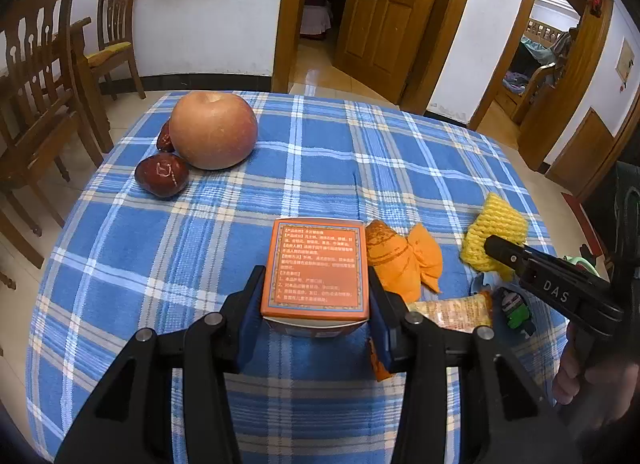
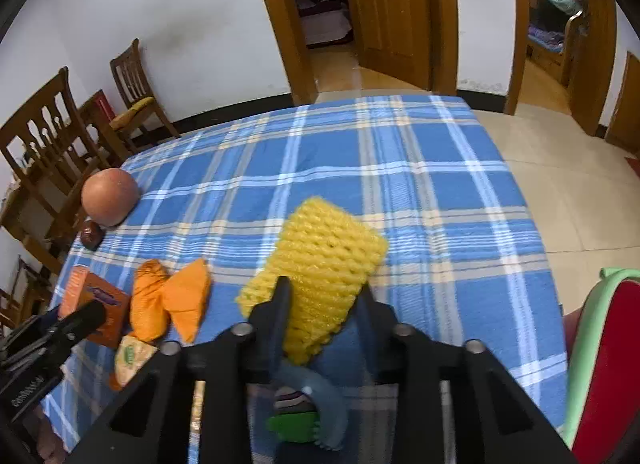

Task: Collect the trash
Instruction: 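Grasp the orange box with the left gripper while the right gripper grasps the yellow foam net, then carry the foam net and orange box over the red basin and open both grippers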

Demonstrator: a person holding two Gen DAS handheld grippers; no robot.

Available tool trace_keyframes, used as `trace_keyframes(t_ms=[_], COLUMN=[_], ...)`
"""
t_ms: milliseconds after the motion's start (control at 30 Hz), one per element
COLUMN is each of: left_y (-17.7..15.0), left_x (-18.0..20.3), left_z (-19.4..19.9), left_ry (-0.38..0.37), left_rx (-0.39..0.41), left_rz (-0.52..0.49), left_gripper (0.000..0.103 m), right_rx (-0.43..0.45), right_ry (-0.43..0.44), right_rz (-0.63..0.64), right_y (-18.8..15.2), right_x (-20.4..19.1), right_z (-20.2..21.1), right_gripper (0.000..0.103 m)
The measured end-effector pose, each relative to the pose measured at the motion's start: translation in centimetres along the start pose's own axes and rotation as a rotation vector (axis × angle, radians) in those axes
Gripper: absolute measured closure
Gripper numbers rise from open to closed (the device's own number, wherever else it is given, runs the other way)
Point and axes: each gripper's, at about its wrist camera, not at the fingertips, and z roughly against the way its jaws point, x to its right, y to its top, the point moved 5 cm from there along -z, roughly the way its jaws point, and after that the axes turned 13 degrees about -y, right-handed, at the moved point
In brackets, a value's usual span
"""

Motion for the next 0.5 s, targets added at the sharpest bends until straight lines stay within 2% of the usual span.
trace_keyframes(t_ms=[133,500], left_y=[-0.1,-0.1], left_x=[0.2,2.4], left_z=[0.2,1.8], left_ry=[-0.003,-0.036], left_rx=[0.001,0.024], left_rz=[-0.003,-0.032], left_gripper=[0.056,0.056], right_rx=[0.012,0.068], right_ry=[0.019,0.069], right_rz=[0.020,-0.023], right_y=[-0.2,-0.5], right_x=[-0.7,0.0], right_z=[0.4,3.7], right_gripper=[0.085,0.086])
